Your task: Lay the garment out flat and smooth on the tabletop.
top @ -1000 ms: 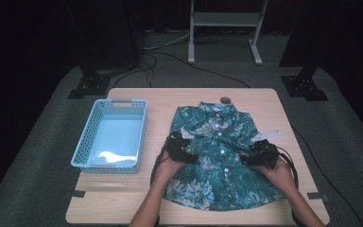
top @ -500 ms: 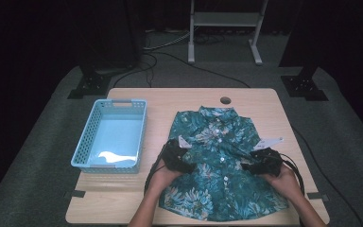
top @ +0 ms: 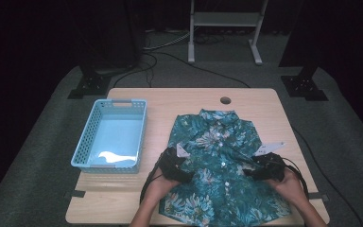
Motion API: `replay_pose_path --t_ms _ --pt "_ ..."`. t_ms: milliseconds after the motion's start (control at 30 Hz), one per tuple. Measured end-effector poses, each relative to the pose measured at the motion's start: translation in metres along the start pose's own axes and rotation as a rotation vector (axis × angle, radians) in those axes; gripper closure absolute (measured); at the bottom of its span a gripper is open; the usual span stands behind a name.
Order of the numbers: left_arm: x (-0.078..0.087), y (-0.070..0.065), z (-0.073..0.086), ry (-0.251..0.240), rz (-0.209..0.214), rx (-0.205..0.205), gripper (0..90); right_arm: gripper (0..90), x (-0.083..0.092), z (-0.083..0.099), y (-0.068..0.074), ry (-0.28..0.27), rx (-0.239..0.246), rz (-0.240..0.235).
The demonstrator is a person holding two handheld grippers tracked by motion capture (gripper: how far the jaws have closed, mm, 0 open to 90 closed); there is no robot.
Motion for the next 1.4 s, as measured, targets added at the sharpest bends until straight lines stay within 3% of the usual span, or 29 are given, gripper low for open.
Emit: replay_pose_path --t_ms 267,700,833,1000,1067,1167,1300,1400 --pt "0.004 -0.006 0.007 -0.002 0.004 -0.005 16.5 32.5 0.009 0.002 0.017 -0.085 0.050 0.001" --pt "0.011 -0.017 0.018 0.002 0.018 -0.022 16.5 29.5 0.004 0.014 0.026 -0.062 0.036 -0.093" --pt "0.015 -0.022 0.022 0.005 0.027 -0.036 16.5 26.2 0.005 0.018 0.029 -0.063 0.063 -0.115" --pt "0.018 -0.028 0.026 0.019 0.040 -0.057 16.4 25.6 0.009 0.020 0.033 -0.026 0.106 -0.140" --pt "0.018 -0.028 0.024 0.034 0.045 -0.044 16.4 29.7 0.012 0.017 0.032 -0.013 0.117 -0.125" --pt "0.016 -0.027 0.019 0.024 0.052 -0.027 16.4 32.2 0.018 0.009 0.031 -0.061 0.111 -0.143" --pt "0.013 -0.025 0.008 0.012 0.046 -0.039 16.4 34.5 0.015 0.000 0.035 -0.073 0.127 -0.191" --pt "0.010 -0.024 -0.002 0.009 0.034 -0.059 16.4 35.5 0.005 -0.004 0.036 -0.035 0.142 -0.203"
Point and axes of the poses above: each handheld gripper's, and its own axes: x roughly backward along the jaws, z roughly out of its underside, y roughly to its left, the point moved 4 cm from there along -x, roughly forward along the jaws, and after that the axes turned 6 degrees about y, right-handed, at the moved point
